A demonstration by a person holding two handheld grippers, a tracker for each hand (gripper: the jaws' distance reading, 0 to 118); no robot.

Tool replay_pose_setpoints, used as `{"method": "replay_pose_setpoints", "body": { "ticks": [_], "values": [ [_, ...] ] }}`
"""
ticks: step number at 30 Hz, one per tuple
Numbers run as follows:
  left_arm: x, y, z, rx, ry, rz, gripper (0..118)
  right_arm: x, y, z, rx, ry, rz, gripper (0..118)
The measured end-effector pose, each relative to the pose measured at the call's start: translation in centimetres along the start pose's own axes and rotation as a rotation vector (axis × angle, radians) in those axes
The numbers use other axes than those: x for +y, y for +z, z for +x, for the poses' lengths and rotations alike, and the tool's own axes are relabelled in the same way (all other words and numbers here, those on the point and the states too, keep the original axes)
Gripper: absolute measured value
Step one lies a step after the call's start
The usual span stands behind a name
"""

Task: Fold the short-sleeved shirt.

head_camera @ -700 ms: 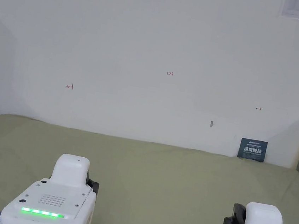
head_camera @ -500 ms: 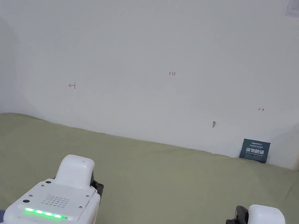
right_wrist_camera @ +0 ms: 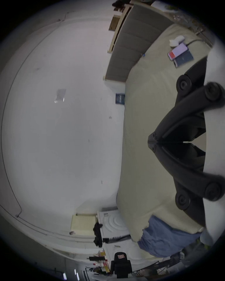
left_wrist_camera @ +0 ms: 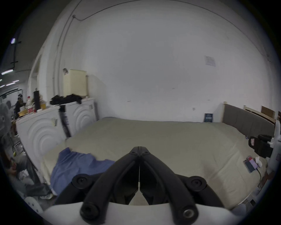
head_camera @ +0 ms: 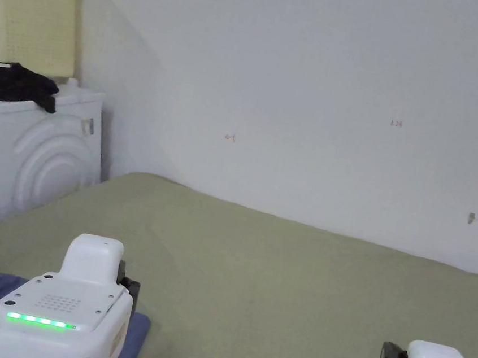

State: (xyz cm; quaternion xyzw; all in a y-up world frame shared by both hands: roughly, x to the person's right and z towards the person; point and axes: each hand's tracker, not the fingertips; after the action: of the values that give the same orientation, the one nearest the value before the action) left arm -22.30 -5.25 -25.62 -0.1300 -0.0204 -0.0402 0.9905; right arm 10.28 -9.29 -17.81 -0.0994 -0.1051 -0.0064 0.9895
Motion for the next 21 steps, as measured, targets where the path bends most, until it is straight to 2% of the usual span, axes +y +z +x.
{"method": "replay_pose_setpoints", "body": {
  "ticks": [5,9,14,21],
  "values": [
    [-0.8,1.9,-6.5,0.170,0.019,-0.014,0,0.2,-1.4,-6.5,0.179,0.007,0.003,2],
    [-1.5,3.2,-9.5,0.242,0.027,-0.032,0,0.0,-1.8,-9.9,0.260,0.027,-0.001,2],
    [-2.4,3.6,-11.6,0.300,0.039,-0.051,0,-0.3,-2.0,-12.1,0.314,0.042,-0.009,2],
    [-3.1,3.2,-12.4,0.317,0.065,-0.068,0,-0.6,-2.8,-12.8,0.330,0.051,-0.028,2]
  ]
}}
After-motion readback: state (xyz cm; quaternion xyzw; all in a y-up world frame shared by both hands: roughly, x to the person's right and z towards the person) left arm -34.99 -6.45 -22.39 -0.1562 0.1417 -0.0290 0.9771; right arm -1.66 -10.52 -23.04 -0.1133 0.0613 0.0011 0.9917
